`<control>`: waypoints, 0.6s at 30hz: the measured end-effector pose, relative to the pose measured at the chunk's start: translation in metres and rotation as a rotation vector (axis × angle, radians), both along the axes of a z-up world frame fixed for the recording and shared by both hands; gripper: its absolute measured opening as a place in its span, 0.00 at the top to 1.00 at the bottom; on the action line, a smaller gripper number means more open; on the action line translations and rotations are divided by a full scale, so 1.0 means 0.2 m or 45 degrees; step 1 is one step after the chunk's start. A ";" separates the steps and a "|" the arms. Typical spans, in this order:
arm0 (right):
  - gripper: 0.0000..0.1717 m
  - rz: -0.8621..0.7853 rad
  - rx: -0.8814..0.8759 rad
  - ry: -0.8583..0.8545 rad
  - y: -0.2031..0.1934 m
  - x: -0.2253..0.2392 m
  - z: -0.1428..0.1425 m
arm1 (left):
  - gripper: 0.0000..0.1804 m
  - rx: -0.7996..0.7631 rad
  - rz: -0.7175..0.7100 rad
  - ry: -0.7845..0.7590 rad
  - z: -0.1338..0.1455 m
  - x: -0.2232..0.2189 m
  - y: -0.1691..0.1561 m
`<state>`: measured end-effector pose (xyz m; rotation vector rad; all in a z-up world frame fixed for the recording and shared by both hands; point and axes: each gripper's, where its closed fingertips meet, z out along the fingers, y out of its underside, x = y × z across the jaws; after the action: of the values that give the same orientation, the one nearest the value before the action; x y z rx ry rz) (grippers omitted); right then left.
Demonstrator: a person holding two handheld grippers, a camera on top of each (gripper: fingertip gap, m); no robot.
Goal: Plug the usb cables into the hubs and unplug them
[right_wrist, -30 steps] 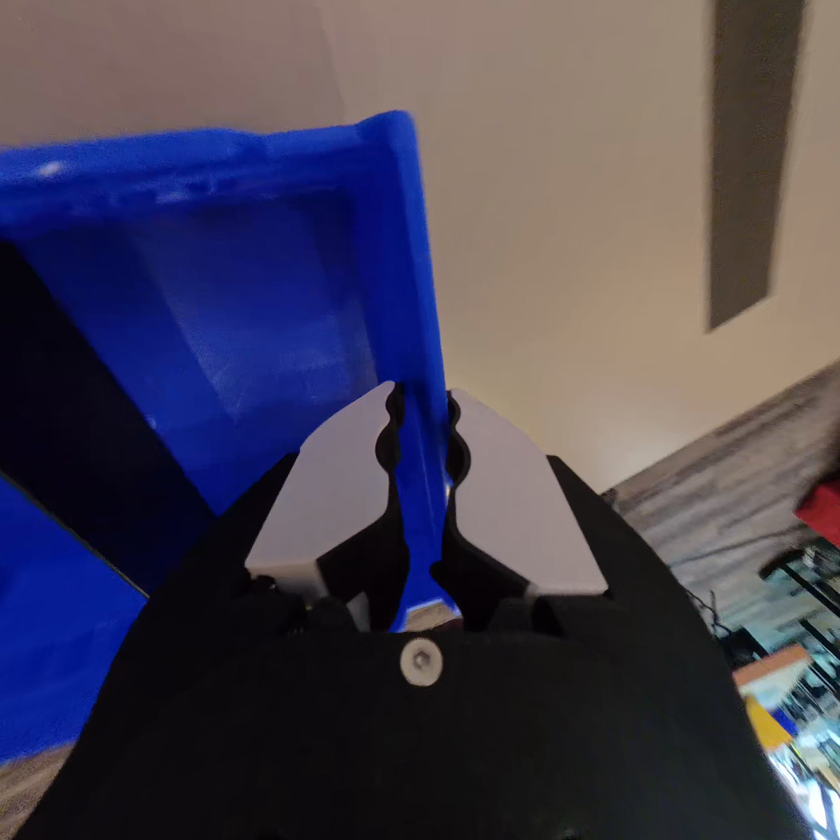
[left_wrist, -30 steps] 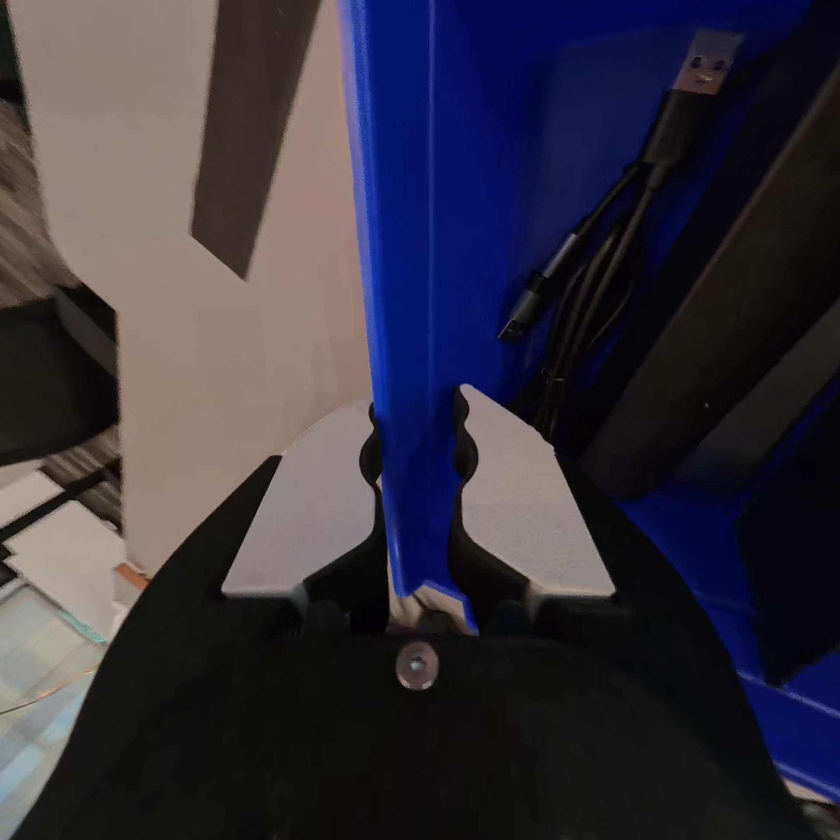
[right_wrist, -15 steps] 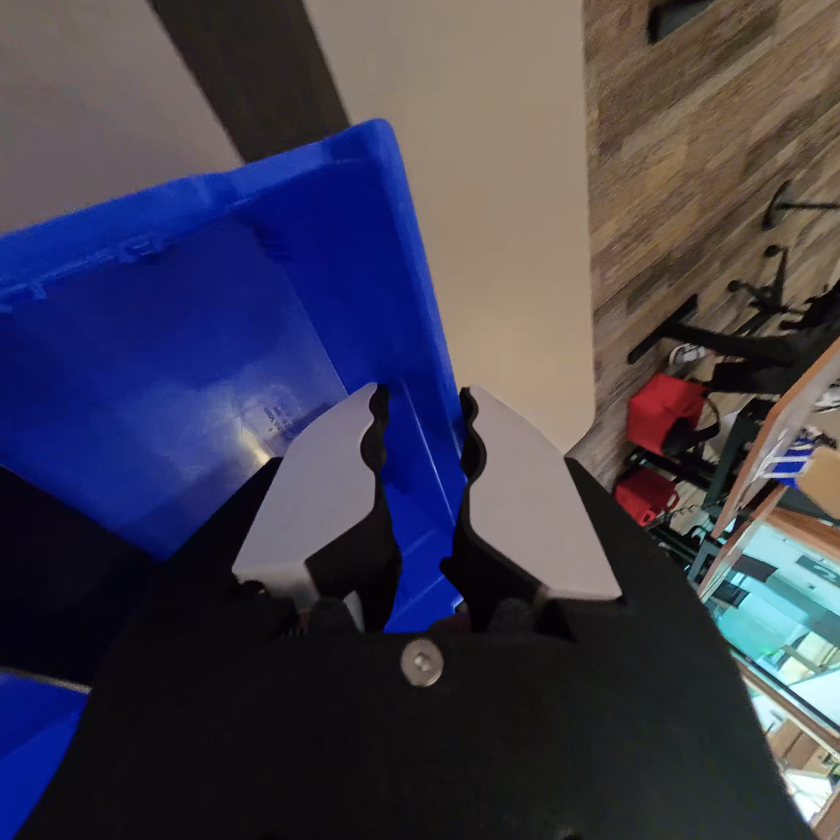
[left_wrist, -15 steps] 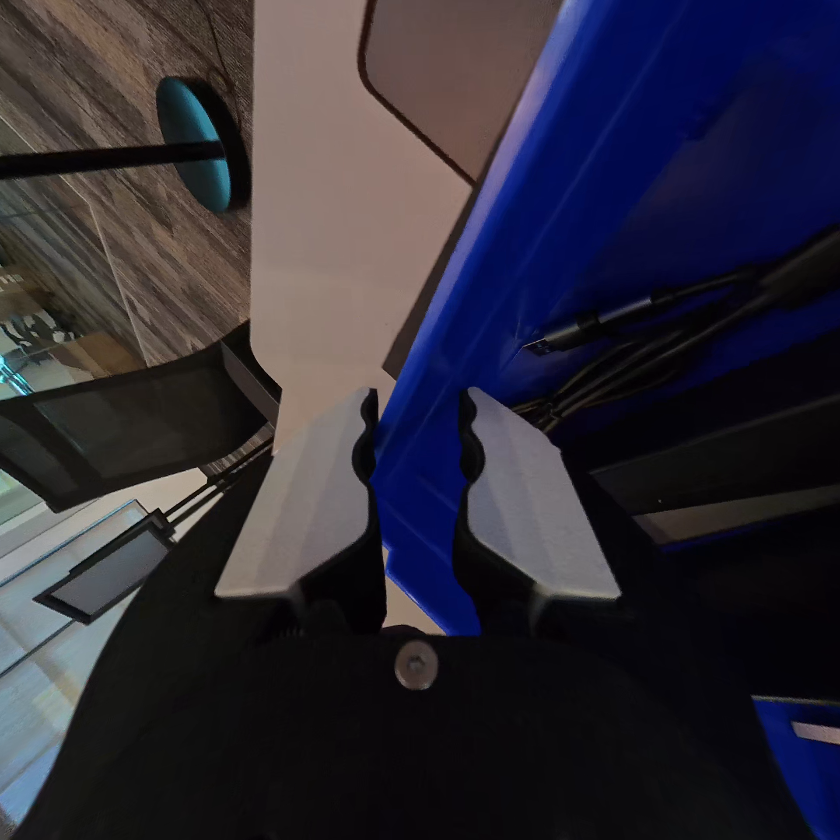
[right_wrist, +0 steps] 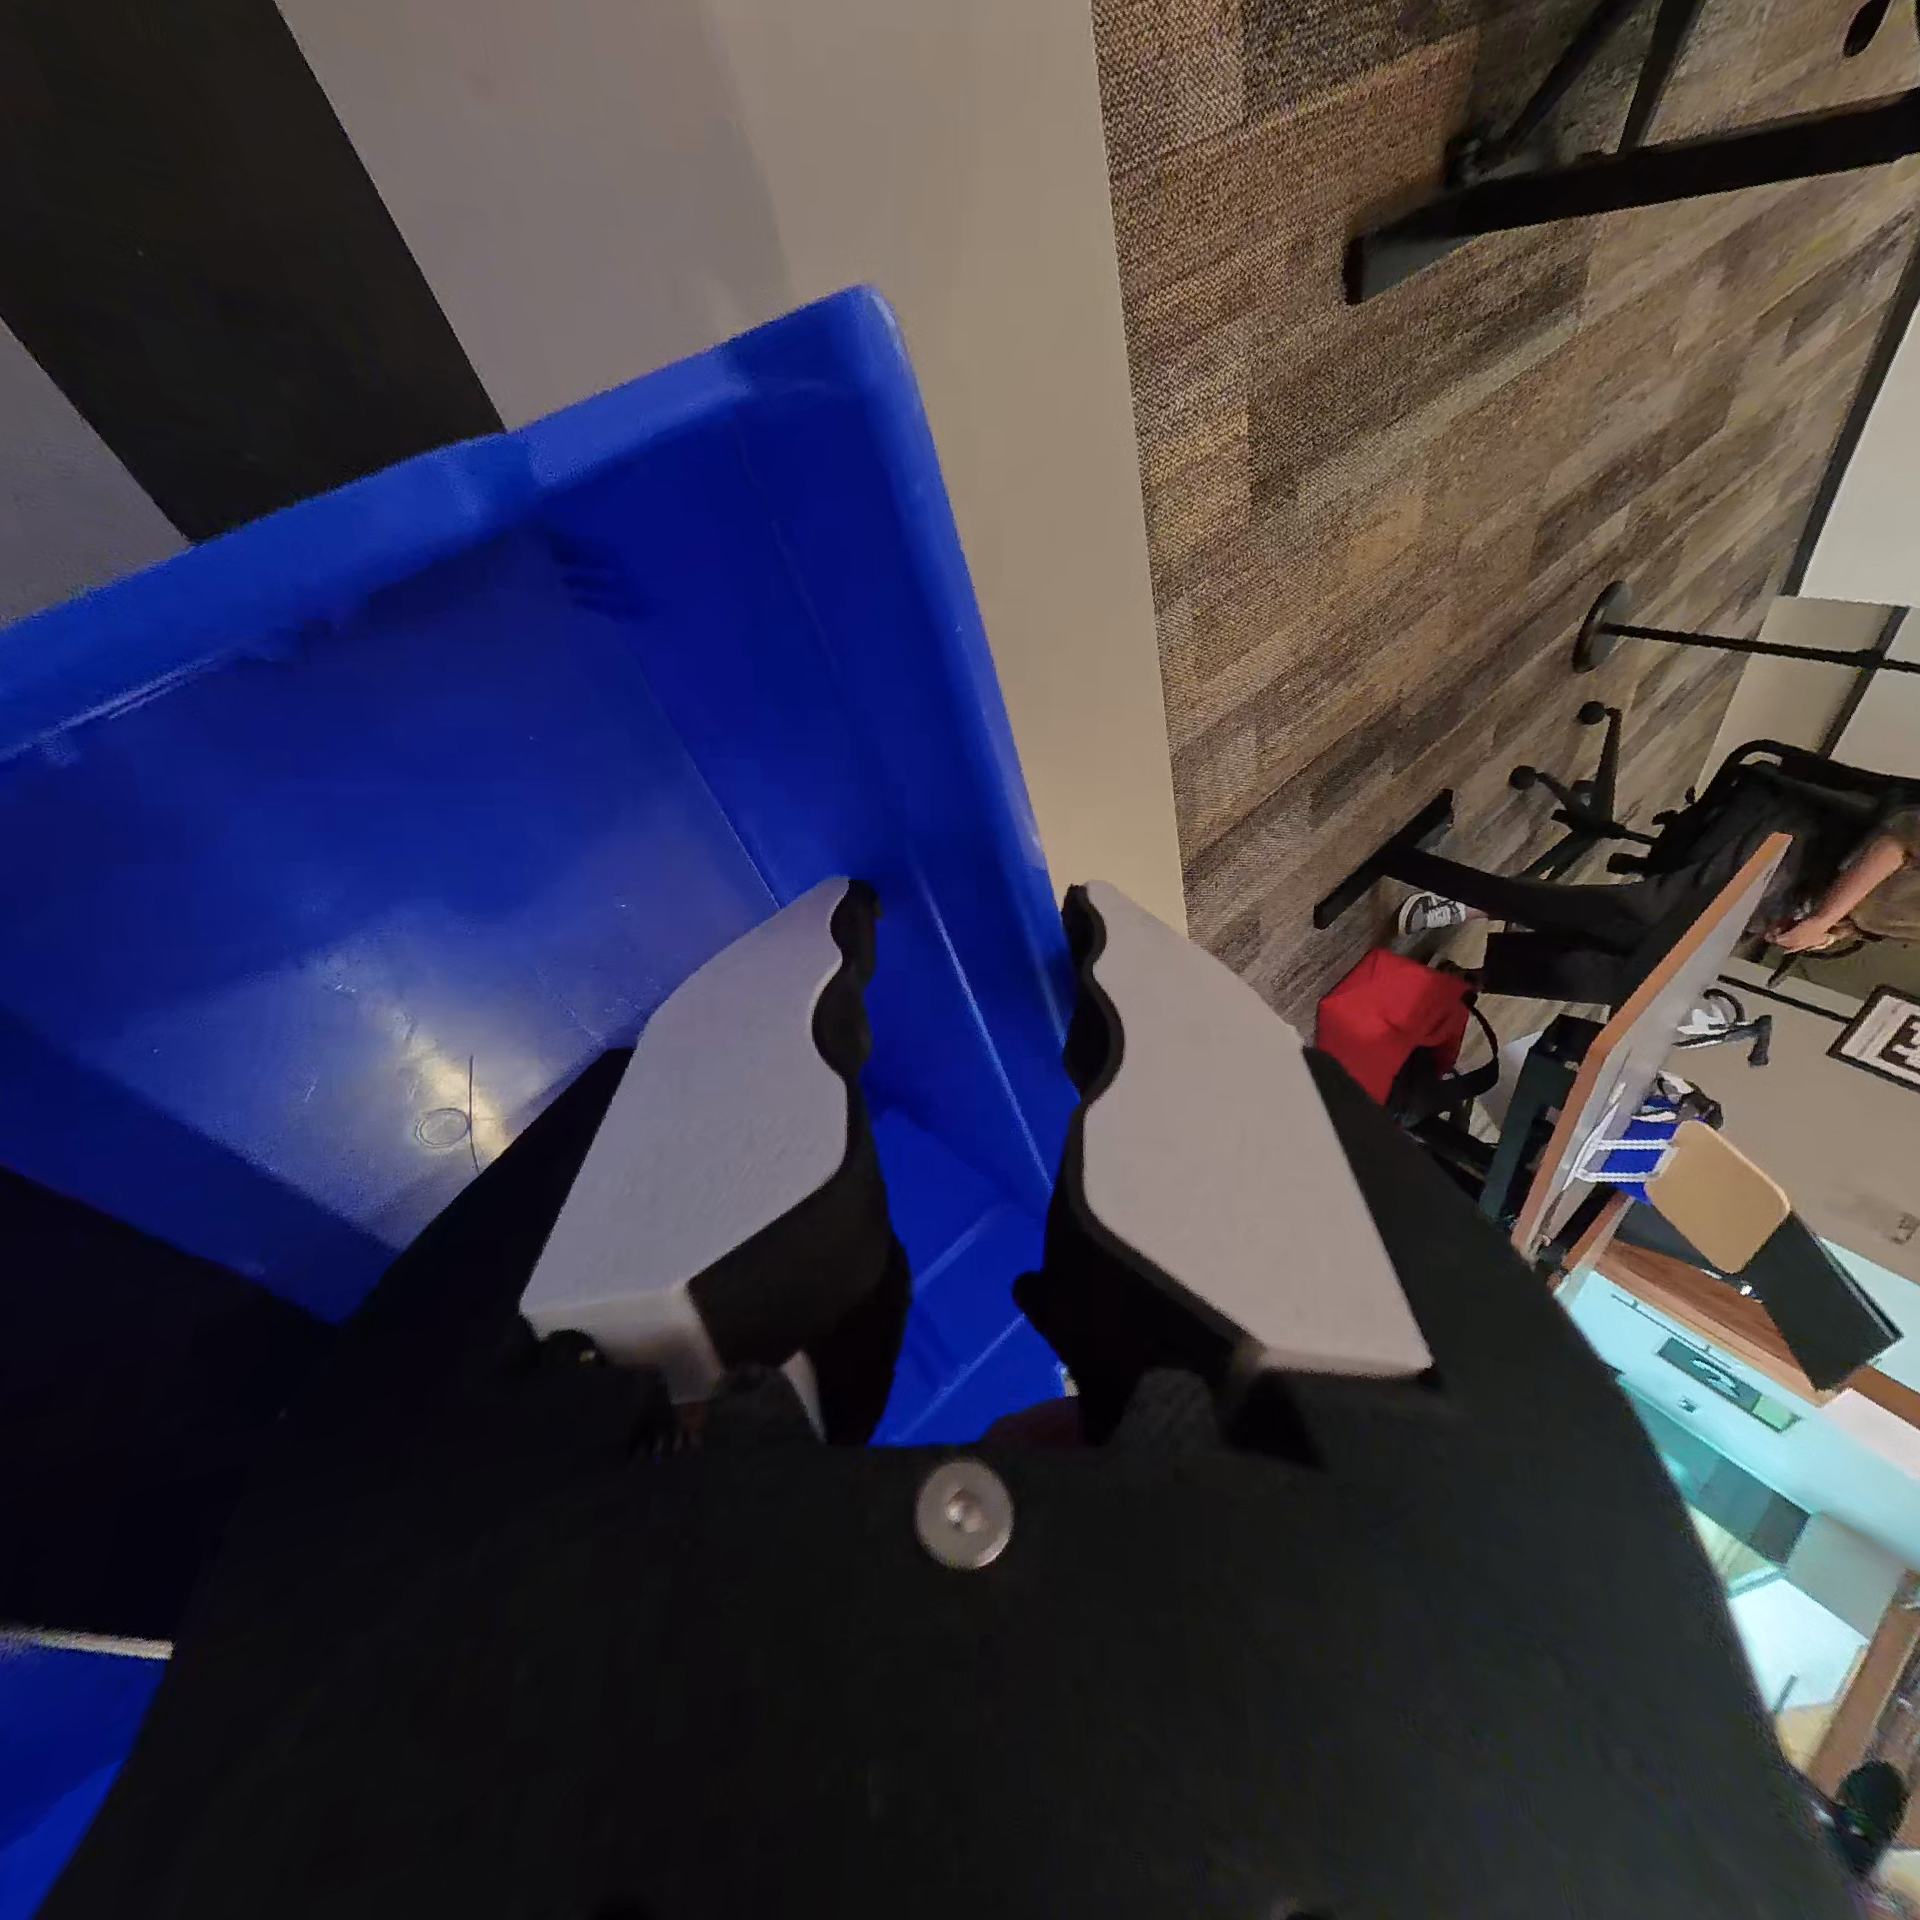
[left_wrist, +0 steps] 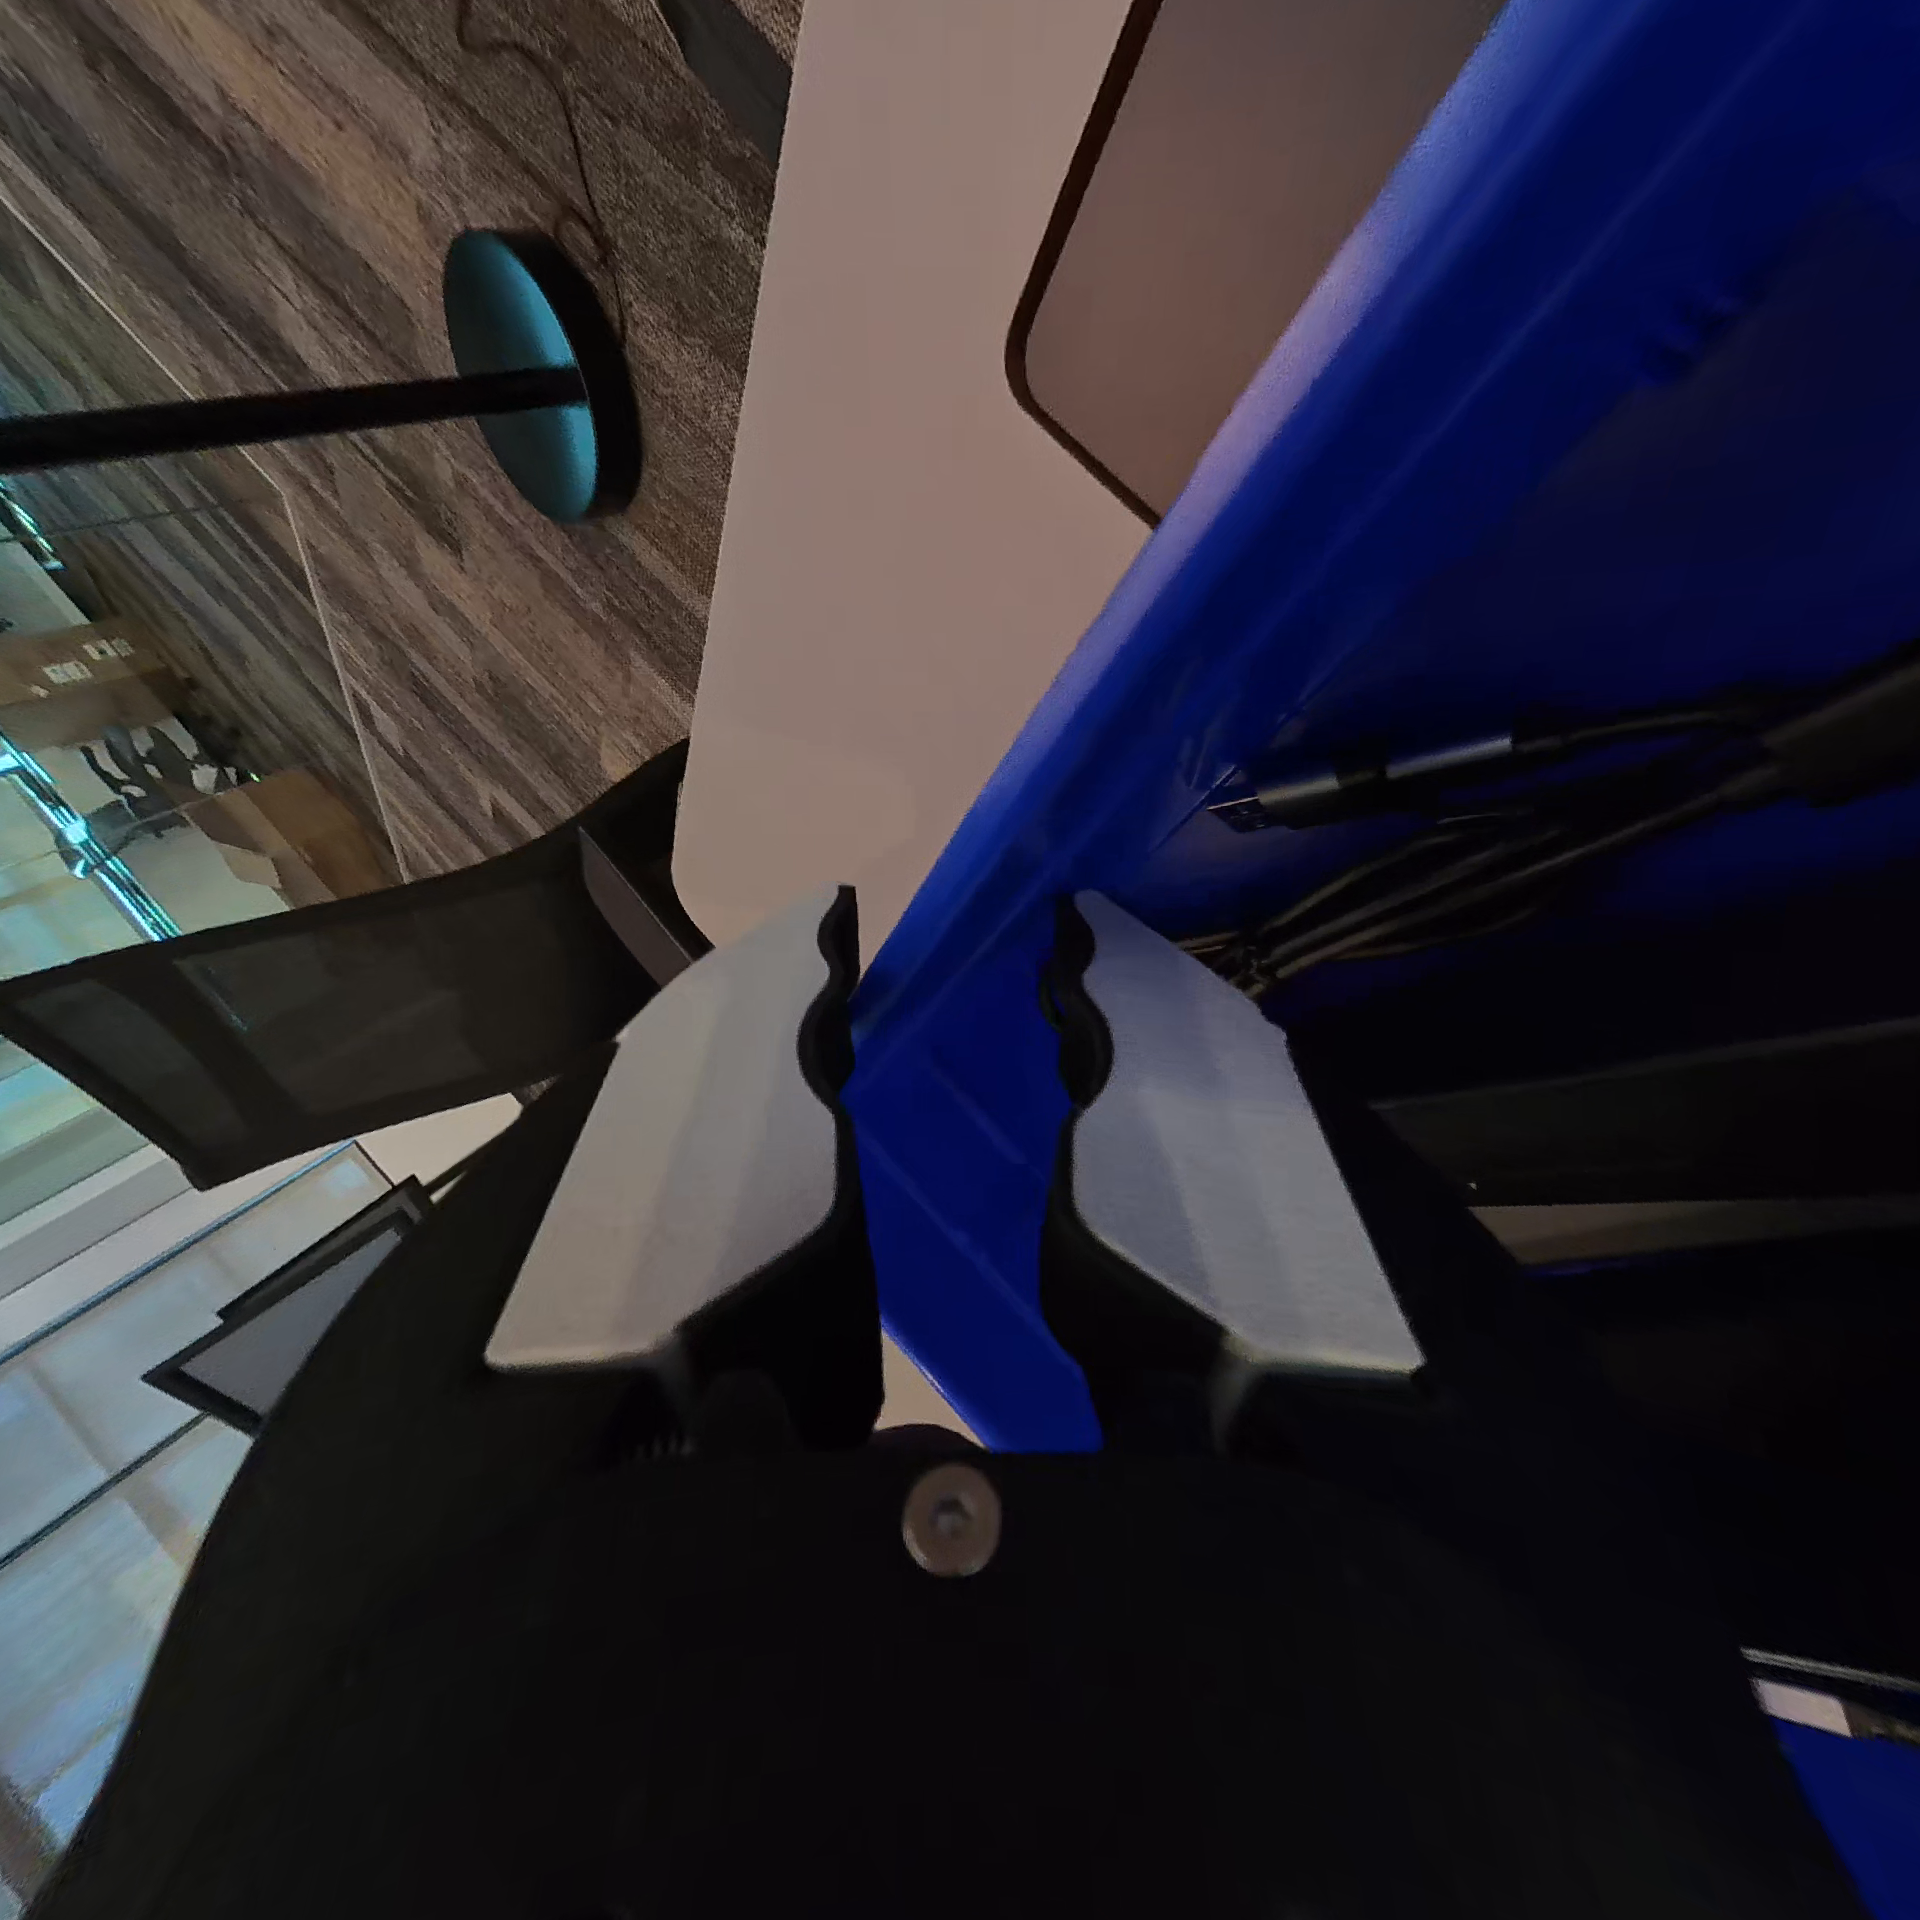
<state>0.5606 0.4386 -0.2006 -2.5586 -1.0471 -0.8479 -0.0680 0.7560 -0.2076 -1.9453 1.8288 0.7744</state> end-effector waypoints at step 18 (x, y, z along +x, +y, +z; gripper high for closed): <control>0.51 -0.048 0.686 0.209 -0.05 -0.23 0.48 | 0.38 0.296 0.161 -0.598 0.45 -0.09 -0.16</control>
<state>0.5155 0.4295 -0.1047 -2.1491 -0.6173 -0.7826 -0.0862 0.7233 -0.1181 -1.9020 1.2931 0.4842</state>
